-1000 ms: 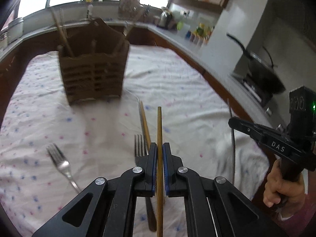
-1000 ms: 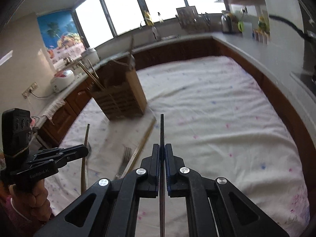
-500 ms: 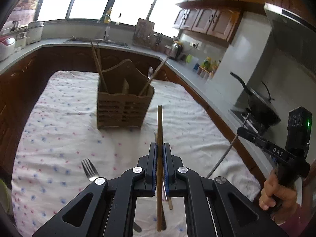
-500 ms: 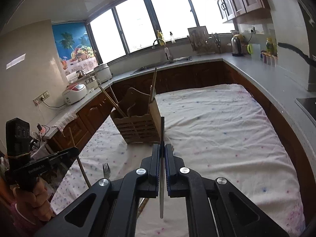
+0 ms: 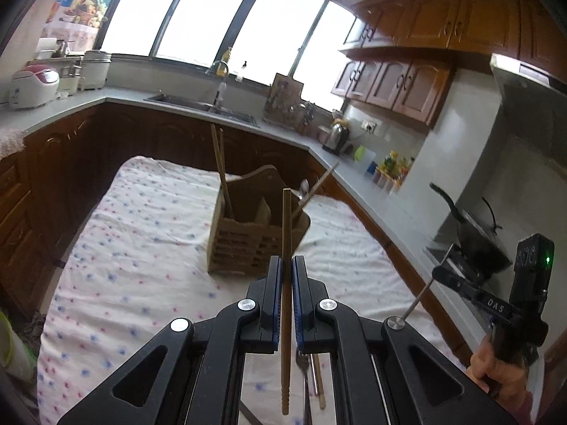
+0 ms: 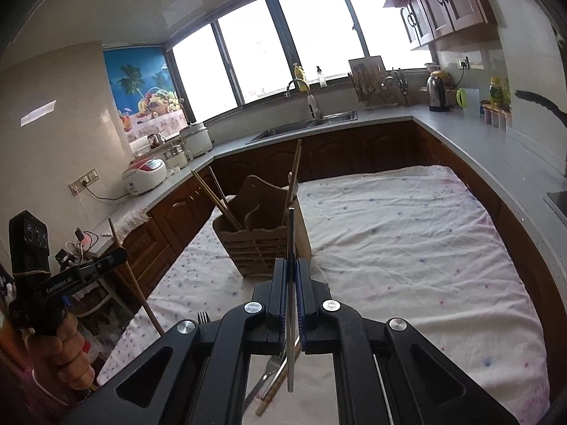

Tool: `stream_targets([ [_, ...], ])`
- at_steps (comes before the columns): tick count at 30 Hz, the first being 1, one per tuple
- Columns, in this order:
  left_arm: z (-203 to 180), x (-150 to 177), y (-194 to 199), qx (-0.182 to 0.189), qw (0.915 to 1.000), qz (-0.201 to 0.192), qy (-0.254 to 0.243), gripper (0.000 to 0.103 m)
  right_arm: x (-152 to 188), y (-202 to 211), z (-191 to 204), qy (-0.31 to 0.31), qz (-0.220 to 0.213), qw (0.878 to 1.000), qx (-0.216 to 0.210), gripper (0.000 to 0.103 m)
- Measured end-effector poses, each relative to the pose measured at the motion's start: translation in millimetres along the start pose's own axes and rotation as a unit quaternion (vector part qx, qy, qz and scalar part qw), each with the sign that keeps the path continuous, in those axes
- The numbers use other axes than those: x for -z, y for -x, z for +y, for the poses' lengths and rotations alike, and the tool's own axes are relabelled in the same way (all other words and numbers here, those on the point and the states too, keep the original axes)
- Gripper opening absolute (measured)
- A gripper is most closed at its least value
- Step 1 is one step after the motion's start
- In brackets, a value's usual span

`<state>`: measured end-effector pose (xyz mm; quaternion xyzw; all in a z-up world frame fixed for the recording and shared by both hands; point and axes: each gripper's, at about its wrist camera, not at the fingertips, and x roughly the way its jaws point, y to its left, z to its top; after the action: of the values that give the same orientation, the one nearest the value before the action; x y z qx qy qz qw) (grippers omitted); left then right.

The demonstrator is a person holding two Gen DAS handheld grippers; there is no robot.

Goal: Organize utensils
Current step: 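Lift the wooden chopstick with the left tool while the right tool carries its steel chopstick to the holder, then lower the wooden chopstick into the holder and open the left tool while the right tool releases its chopstick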

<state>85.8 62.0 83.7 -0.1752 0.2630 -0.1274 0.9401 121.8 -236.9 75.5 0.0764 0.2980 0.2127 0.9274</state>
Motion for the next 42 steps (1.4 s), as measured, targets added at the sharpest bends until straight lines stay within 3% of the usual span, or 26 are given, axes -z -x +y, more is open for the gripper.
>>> stream_targets([
  [20, 34.0, -52.6, -17.2, -0.021, 0.9960, -0.085, 0.019, 0.004, -74.6, -47.2, 22.8, 0.008, -0.062, 0.998, -0.031, 0.005],
  [32, 48.5, -103.1, -68.4, -0.034, 0.9896, -0.139, 0.010, 0.004, -127.9, -93.8, 24.2, 0.004, -0.105, 0.994, -0.036, 0.005],
  [42, 60.5, -104.0, -131.4, -0.063, 0.9837, -0.168, 0.013, 0.004, -128.2, -131.5, 21.4, 0.017, -0.106, 0.994, -0.017, 0.005],
])
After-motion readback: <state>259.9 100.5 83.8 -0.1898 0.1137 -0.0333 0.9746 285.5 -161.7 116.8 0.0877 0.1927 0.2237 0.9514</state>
